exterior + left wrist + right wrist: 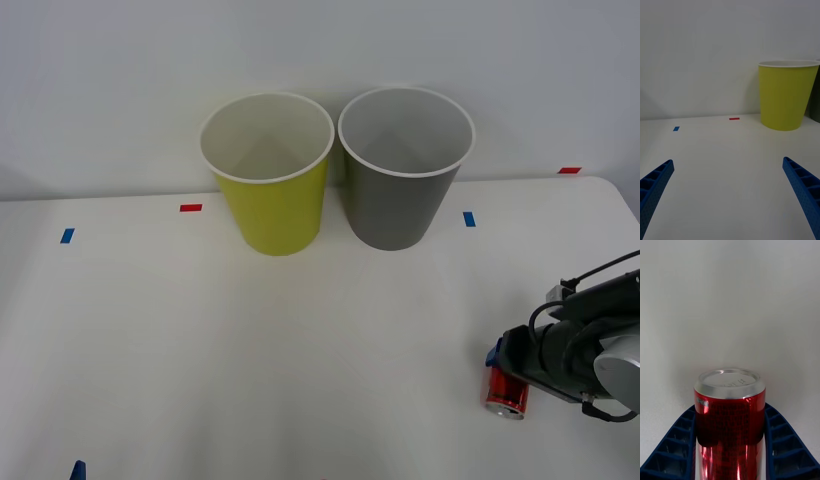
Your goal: Put cans in the gray bin and PET bottles in the light green bin.
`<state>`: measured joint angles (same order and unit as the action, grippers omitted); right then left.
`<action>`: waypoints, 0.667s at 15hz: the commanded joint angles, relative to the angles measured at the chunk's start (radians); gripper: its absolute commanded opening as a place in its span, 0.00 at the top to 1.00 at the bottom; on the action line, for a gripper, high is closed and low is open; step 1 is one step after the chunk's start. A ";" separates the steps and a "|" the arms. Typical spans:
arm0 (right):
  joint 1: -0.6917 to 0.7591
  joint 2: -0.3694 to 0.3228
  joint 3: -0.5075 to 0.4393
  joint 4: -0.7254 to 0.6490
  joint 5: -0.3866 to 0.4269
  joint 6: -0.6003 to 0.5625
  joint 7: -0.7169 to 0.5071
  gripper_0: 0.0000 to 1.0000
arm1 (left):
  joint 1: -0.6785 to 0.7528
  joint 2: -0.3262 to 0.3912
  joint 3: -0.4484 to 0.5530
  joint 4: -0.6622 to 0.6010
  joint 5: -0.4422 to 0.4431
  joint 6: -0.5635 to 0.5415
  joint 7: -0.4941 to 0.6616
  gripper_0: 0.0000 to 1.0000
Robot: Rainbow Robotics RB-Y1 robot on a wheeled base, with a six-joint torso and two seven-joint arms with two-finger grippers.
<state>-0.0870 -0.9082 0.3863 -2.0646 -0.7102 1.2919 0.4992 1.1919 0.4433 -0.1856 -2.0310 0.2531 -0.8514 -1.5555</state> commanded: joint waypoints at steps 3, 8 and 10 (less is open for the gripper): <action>0.009 0.025 0.008 -0.012 0.051 -0.002 0.015 1.00 | 0.000 0.000 0.000 0.000 0.000 0.000 0.000 0.00; 0.098 0.060 -0.040 -0.111 0.163 -0.057 0.096 1.00 | 0.000 0.000 0.000 0.000 0.000 0.000 0.000 0.00; 0.154 0.114 -0.101 -0.161 0.210 -0.063 0.217 1.00 | 0.000 0.000 0.000 0.000 0.000 0.000 0.000 0.00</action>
<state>0.0303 -0.8289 0.3241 -2.1913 -0.5314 1.2368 0.6534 1.1919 0.4433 -0.1856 -2.0310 0.2531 -0.8514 -1.5555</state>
